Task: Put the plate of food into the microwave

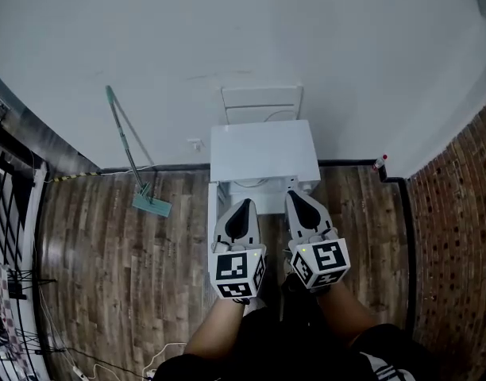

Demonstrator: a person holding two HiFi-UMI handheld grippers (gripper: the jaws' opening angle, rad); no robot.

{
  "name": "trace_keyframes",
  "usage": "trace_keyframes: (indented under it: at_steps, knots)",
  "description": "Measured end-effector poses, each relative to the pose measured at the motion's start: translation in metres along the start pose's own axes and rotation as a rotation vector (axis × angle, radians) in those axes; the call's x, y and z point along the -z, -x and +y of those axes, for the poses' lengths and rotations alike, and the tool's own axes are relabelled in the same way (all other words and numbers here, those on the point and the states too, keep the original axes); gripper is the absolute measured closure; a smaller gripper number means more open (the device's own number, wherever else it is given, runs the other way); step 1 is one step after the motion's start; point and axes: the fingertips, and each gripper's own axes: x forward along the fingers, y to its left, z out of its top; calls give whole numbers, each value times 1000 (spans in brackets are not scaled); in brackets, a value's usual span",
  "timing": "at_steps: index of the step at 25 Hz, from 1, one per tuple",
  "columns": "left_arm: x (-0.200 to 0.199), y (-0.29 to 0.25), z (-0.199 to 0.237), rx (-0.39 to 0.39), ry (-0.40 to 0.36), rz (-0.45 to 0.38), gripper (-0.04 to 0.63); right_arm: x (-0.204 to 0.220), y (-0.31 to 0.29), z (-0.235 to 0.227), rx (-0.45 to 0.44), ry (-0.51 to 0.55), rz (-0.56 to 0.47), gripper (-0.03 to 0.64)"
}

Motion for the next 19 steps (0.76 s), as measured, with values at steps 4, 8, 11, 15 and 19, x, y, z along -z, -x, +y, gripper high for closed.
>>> trace_keyframes:
  at_steps: [4, 8, 11, 15, 19]
  knots:
    - [-33, 40, -20, 41, 6, -36, 597, -38, 37, 20, 26, 74, -43, 604]
    - [-41, 68, -32, 34, -33, -79, 597, -52, 66, 35, 21, 89, -93, 604]
    - [-40, 85, -36, 29, -58, -88, 597, -54, 80, 43, 3, 76, -104, 604]
    - [-41, 101, -44, 35, -64, -91, 597, -57, 94, 46, -1, 97, -105, 604]
    - [-42, 114, -51, 41, -73, -98, 597, -58, 105, 50, -8, 108, -108, 604]
